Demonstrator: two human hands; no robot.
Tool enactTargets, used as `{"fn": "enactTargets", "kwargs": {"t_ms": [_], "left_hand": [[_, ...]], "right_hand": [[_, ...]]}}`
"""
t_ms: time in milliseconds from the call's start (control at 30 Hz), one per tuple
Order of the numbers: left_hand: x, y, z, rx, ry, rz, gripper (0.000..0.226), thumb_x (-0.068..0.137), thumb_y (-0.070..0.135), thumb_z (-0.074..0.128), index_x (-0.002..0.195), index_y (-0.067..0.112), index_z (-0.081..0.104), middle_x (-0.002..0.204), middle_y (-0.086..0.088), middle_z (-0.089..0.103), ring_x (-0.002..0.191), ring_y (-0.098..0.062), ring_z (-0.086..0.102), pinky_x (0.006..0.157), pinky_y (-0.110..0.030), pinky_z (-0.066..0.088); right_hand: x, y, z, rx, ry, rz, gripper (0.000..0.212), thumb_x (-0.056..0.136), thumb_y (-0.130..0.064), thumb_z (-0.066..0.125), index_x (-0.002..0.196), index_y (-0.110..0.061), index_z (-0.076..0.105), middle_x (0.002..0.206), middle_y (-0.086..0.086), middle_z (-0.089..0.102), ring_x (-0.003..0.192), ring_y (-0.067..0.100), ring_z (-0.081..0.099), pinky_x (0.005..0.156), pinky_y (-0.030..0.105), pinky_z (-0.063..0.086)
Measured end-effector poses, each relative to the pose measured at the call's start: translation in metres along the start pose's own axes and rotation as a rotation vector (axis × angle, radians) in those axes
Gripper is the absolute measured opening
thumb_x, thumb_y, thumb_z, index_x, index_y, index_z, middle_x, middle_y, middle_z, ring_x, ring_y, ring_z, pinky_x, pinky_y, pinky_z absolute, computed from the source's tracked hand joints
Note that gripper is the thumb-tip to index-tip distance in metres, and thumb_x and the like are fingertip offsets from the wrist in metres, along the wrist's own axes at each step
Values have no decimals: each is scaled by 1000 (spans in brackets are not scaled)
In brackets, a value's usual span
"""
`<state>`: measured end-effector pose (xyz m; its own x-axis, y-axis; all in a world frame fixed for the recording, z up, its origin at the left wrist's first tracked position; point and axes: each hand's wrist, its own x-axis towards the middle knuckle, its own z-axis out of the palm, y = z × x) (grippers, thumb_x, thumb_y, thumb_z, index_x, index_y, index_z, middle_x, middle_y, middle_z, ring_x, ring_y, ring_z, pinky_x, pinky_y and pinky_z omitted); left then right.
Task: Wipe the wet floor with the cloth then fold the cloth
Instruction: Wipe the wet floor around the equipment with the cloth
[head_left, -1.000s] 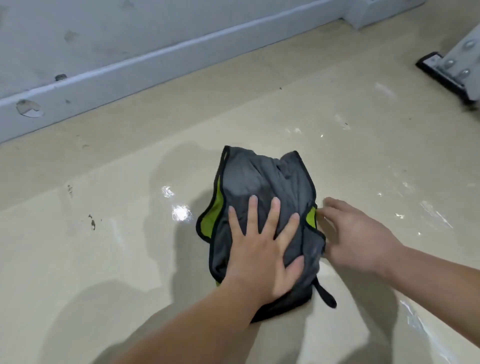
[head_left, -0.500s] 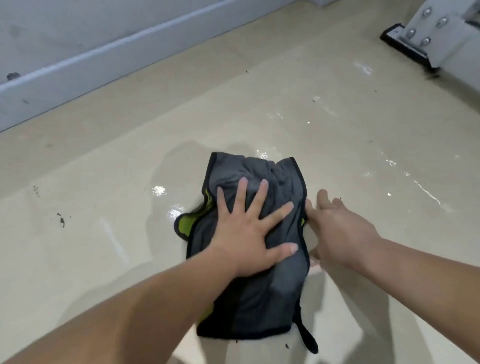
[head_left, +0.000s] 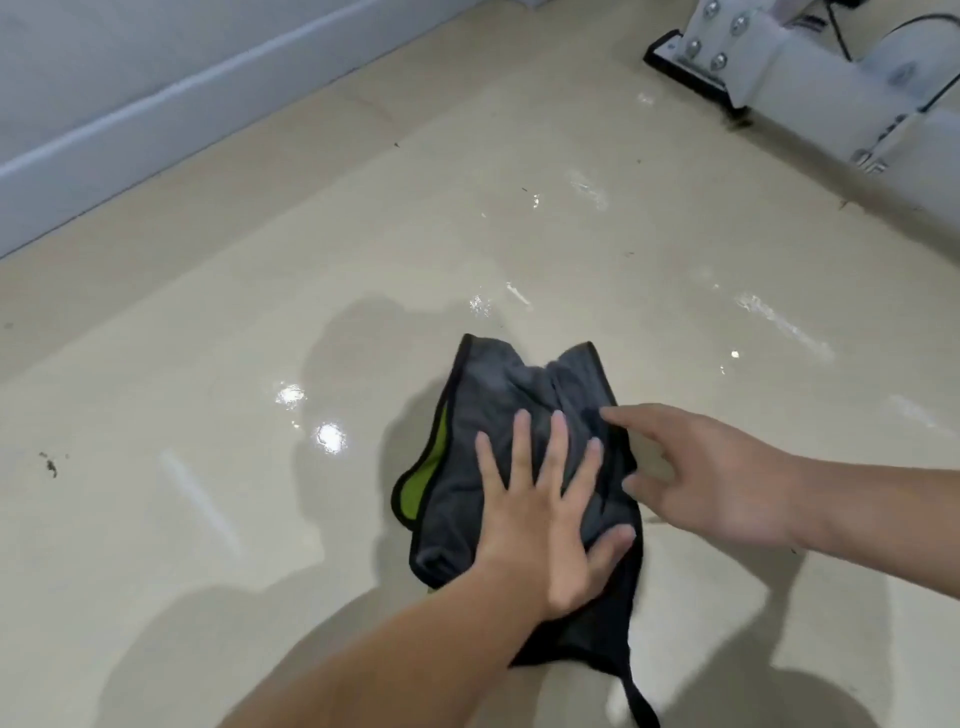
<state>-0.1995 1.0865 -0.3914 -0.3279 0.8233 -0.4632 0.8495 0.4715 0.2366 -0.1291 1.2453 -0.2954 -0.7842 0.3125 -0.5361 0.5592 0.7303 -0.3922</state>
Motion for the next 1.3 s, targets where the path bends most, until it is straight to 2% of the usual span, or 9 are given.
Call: {"fn": "enactTargets", "kwargs": {"t_ms": [133, 233, 333, 467, 633, 733, 900, 1100, 1300], "left_hand": [[-8, 15, -27, -110, -185, 150, 70, 104, 63, 31, 165, 42, 3, 170, 5, -31, 152, -32, -39, 120, -64, -21], [-12, -18, -58, -75, -27, 206, 60, 99, 39, 39, 158, 29, 41, 172, -14, 20, 158, -41, 16, 127, -58, 19], [-28, -40, -84, 126, 0, 156, 56, 90, 37, 38, 136, 16, 61, 136, -12, 59, 125, -35, 54, 107, -46, 44], [-40, -35, -96, 213, -100, -68, 44, 93, 33, 50, 137, 28, 52, 124, -1, 51, 116, -26, 48, 100, -39, 41], [-28, 21, -55, -5, 116, -316, 40, 89, 29, 51, 129, 26, 50, 135, -2, 44, 120, -25, 42, 101, -40, 40], [-8, 77, -34, -34, 162, -261, 54, 90, 26, 51, 143, 26, 41, 160, -7, 28, 142, -27, 30, 115, -42, 31], [25, 154, -23, -89, 81, -138, 74, 99, 27, 46, 164, 26, 10, 175, -10, -8, 160, -33, -2, 128, -49, 7], [36, 174, -30, -155, 53, -39, 68, 104, 21, 40, 164, 27, 10, 175, -5, -14, 161, -27, -9, 130, -46, -1], [10, 141, -32, -196, 129, -17, 67, 98, 11, 43, 161, 22, 25, 175, -7, 11, 158, -24, 16, 127, -33, 12]], "right_hand": [[-49, 29, 13, -153, -98, -43, 81, 96, -36, 59, 161, -24, 12, 169, -8, 4, 152, 4, 14, 108, 1, 6], [-36, 30, 41, -279, 23, -222, 90, 95, -45, 56, 161, -13, 3, 169, 10, -8, 157, 23, -6, 122, 20, -5], [2, 6, 79, -299, 54, -309, 95, 95, -58, 47, 161, -13, -4, 167, 17, -18, 154, 33, -17, 126, 50, 2], [26, -7, 115, -396, 93, -271, 93, 91, -79, 21, 161, -25, -8, 163, 16, -32, 147, 37, -34, 118, 62, -17], [5, 36, 115, -407, 172, -354, 89, 91, -79, 16, 162, -28, 4, 168, 12, -18, 151, 32, -27, 121, 62, -5], [-14, 98, 100, -384, 221, -361, 82, 93, -74, 24, 161, -30, 15, 170, 9, -2, 156, 31, -11, 123, 59, -1], [-52, 220, 64, -407, 268, -12, 85, 89, -84, 8, 160, -39, 6, 169, 7, -12, 154, 28, -19, 123, 59, -1], [-87, 270, 64, -119, 407, 681, 88, 87, -83, 4, 159, -35, -10, 169, 13, -13, 154, 33, -15, 122, 59, -6], [-62, 192, 91, -105, 375, 696, 86, 93, -69, 2, 161, -17, -9, 165, 25, -17, 151, 44, -18, 119, 65, -5]]}}
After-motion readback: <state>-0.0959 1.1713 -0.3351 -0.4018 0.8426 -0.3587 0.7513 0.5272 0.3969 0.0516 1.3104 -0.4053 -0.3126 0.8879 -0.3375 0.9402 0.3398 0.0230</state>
